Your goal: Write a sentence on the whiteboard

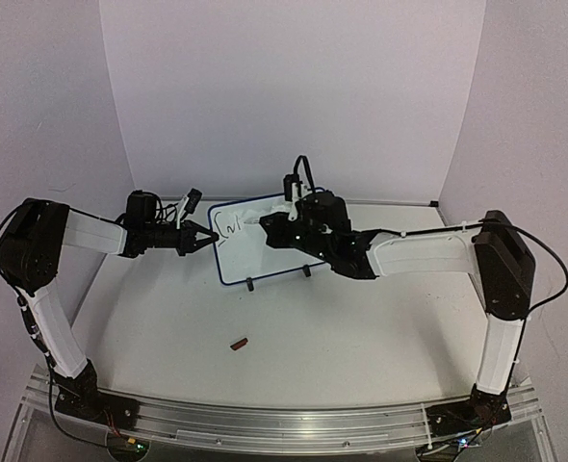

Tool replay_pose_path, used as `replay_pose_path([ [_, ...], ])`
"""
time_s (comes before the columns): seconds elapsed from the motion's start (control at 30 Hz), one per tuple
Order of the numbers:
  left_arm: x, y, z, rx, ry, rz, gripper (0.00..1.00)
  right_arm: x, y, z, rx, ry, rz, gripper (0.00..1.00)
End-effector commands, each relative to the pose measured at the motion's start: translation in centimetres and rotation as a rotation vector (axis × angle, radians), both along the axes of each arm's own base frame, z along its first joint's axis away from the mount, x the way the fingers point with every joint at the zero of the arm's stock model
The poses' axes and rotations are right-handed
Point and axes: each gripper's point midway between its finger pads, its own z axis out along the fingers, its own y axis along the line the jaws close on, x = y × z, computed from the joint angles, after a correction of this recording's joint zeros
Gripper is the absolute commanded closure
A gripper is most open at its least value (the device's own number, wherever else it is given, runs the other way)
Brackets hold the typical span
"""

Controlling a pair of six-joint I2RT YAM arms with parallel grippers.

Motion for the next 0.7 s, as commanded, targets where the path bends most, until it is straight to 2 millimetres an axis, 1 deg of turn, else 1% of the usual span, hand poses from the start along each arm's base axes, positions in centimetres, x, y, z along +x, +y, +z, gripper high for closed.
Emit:
replay_pose_path([
  [0.0, 0.6, 0.7, -1.1, 0.076, -0.008, 0.064, 1.00, -0.3, -0.7, 4.4, 0.052, -0.059, -0.001, 1.00],
  [0.07, 0.6, 0.7, -1.1, 0.076, -0.008, 0.064, 1.00, 0.1, -0.6, 4.4, 0.050, -0.061, -0.001, 1.00],
  [0.3, 0.6, 0.7, -1.2, 0.076, -0.006, 0.064, 1.00, 1.4, -0.2, 3.4, 0.046, -0.047, 0.002, 1.00],
  [0.5, 0.6, 0.6, -1.2, 0.078, -0.006, 0.064, 1.00, 2.0, 0.1, 2.8, 0.044, -0.038, -0.005, 1.00],
  [0.67, 0.7, 0.6, -1.3, 0.078, -0.006, 0.065, 1.00, 2.1, 0.7, 2.5, 0.047, -0.031, 0.021, 1.00],
])
